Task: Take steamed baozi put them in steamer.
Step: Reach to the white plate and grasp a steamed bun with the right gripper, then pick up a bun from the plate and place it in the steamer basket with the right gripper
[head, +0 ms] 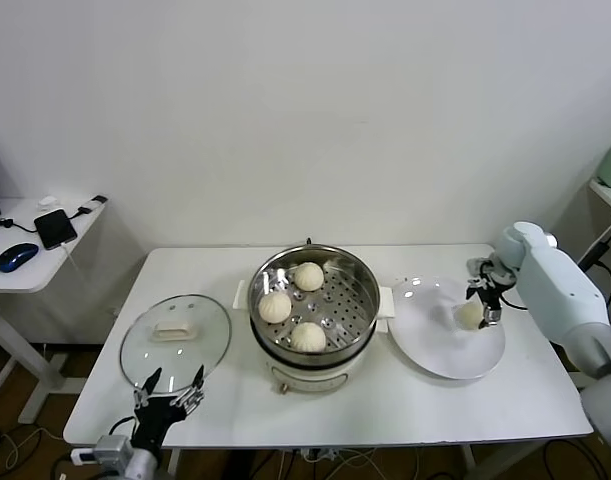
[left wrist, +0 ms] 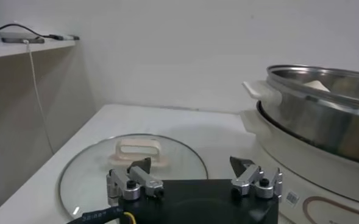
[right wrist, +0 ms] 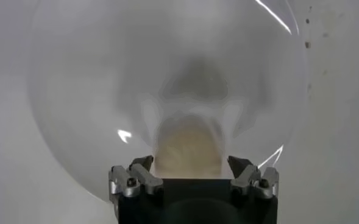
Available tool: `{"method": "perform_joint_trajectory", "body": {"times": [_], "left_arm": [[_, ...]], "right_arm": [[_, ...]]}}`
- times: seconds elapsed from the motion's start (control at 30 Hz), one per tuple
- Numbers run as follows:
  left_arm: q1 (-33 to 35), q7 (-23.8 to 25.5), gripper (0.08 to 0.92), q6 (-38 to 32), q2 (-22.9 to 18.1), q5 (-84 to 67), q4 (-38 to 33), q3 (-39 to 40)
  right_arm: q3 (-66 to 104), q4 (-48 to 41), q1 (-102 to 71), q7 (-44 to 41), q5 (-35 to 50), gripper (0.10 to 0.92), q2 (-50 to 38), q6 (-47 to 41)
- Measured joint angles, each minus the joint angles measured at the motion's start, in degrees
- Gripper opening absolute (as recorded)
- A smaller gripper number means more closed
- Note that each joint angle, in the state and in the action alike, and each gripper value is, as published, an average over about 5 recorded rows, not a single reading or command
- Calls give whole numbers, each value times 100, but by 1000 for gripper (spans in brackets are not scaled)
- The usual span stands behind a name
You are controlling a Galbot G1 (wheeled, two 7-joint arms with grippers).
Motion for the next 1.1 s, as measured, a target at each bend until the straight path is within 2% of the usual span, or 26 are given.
{"method": "perform_joint_trajectory", "body": {"times": [0.47,0.8,1.1], "left_arm": [[-13,-3,823,-5,0,2,44,8],[-18,-7,823,-8,-1,5,51,7],[-70,-35,823,-46,-13,69,55,45]], "right_arm": [[71,-143,-10,138,-151,813,74,-5],[69,-142,34,108,-65,591,39,-70],[-375,415,194,-138,708,556,-252,-519]]}}
